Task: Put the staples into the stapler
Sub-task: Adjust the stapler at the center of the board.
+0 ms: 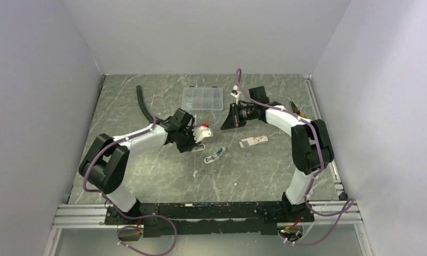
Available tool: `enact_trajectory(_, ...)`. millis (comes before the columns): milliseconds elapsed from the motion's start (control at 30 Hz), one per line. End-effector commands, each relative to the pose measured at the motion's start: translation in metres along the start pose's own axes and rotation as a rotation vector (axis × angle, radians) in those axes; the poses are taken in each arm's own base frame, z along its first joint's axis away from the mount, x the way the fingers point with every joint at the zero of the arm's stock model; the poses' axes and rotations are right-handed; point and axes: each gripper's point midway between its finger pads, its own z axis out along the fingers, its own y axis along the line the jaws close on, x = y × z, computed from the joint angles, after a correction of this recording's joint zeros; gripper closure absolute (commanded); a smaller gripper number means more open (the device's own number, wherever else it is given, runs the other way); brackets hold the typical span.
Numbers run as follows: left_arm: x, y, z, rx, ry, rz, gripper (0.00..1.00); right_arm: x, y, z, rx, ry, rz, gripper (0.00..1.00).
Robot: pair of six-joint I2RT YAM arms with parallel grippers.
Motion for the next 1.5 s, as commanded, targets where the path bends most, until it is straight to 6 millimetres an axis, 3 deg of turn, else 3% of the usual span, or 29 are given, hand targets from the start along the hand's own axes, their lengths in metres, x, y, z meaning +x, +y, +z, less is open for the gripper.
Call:
enact_trajectory(0,-0.02,0.009,0.012,-0.027,-0.061,-0.107,0.8,-0.009,0.017,0.022,-0.084,-0.002,-0.015,1.0)
enact_trajectory(133,-0.023,0.007,0.009,-0.026,-0.067,-0.169,0.74,0.0,0.019,0.038,-0.103,0.036,0.005,1.0)
enact_trajectory(300,-0.023,0.006,0.007,-0.027,-0.064,-0.185,0.59,0.002,0.025,0.052,-0.125,0.065,0.016,1.0)
enact_trajectory(367,-0.023,0.005,0.006,-0.026,-0.066,-0.179,0.51,0.003,0.026,0.056,-0.127,0.074,0.013,1.0)
enact_trajectory(467,-0.024,0.007,0.004,-0.035,-0.071,-0.167,0.29,0.007,0.024,0.062,-0.13,0.092,0.024,1.0)
enact_trajectory(533,-0.026,0.008,0.001,-0.045,-0.085,-0.153,0.21,0.01,0.024,0.065,-0.131,0.106,0.027,1.0)
enact_trajectory(667,-0.032,0.011,-0.01,-0.074,-0.114,-0.128,0.16,0.018,0.031,0.072,-0.147,0.13,0.02,1.0)
enact_trajectory(733,-0.034,0.014,-0.017,-0.094,-0.126,-0.108,0.06,0.021,0.035,0.076,-0.155,0.142,0.014,1.0)
enact_trajectory(1167,-0.038,0.046,-0.077,-0.151,-0.241,-0.129,0.05,0.032,0.053,0.096,-0.259,0.255,0.098,1.0)
enact_trajectory(1467,-0.034,0.052,-0.088,-0.18,-0.249,-0.148,0.05,0.041,0.046,0.101,-0.278,0.35,0.119,1.0)
